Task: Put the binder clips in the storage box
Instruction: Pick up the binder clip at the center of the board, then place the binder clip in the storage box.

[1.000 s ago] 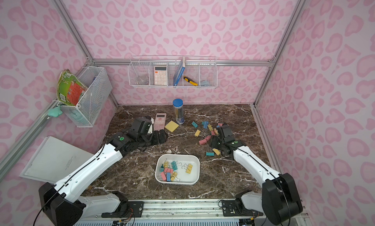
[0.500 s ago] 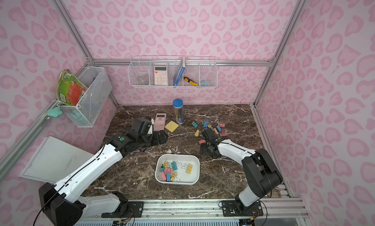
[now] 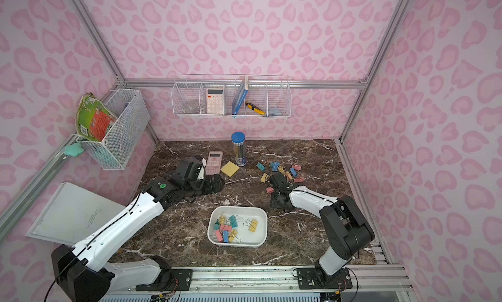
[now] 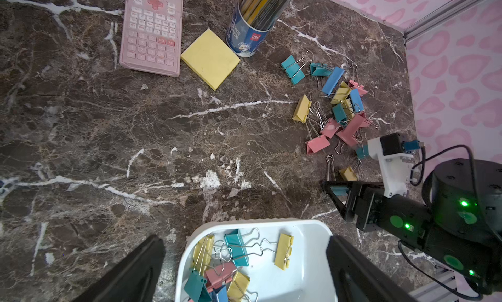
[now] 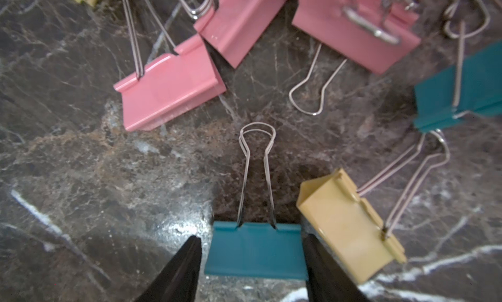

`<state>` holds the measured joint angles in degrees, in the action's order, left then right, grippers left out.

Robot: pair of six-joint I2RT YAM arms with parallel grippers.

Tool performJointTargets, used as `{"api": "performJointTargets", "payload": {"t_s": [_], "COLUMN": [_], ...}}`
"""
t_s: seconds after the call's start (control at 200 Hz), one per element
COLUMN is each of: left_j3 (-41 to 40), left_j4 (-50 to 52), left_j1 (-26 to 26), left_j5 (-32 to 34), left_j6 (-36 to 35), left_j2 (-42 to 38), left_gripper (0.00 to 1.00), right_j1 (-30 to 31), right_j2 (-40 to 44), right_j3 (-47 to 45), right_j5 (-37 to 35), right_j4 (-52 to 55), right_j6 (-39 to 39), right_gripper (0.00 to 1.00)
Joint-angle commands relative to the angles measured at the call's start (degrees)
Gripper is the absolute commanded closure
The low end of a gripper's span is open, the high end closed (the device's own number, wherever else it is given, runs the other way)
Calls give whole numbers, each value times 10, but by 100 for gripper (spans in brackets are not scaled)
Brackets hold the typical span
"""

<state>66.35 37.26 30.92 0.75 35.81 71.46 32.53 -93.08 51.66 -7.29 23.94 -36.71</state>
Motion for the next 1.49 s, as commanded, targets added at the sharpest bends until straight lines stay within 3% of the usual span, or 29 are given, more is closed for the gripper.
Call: {"api": "performJointTargets", "payload": {"t_s": [0.0,0.265,0.4,0.57,0.705,0.83,1.04,1.19,1.35,1.49], "left_j3": [1,-2,-5,-4,-7,-17,-16,-18,-15,-5], "left_j4": [9,15,17,22,16,4,6,10,10,12], "left_j1": [0,0,0,-2,-4,-6,-6,-6,-6,-6], "left_j5": [4,12,19,62,94,102,84,78,79,78], "left_j6": [-7,-7,-4,27,38,33,25,25,20,12], "left_j2": [-3,-11,-16,-22,-39,-49,-39,-35,-30,-21], "left_gripper": [2,2,2,1,1,1,3,3,3,3], "right_j1": [0,0,11,108,206,301,360,363,362,332], "right_j2": [8,38,92,214,256,231,125,77,93,139], "right_j3": [0,15,41,37,4,-20,-13,-15,2,4], "right_j5": [-16,-28,-20,-42,-26,-27,28,53,14,-14], "right_j4": [-2,5,18,-23,-51,-70,-100,-115,-104,-101], "right_j6": [8,11,3,7,-11,-6,4,7,14,7], "right_gripper": [44,51,53,54,55,54,55,51,43,25]}}
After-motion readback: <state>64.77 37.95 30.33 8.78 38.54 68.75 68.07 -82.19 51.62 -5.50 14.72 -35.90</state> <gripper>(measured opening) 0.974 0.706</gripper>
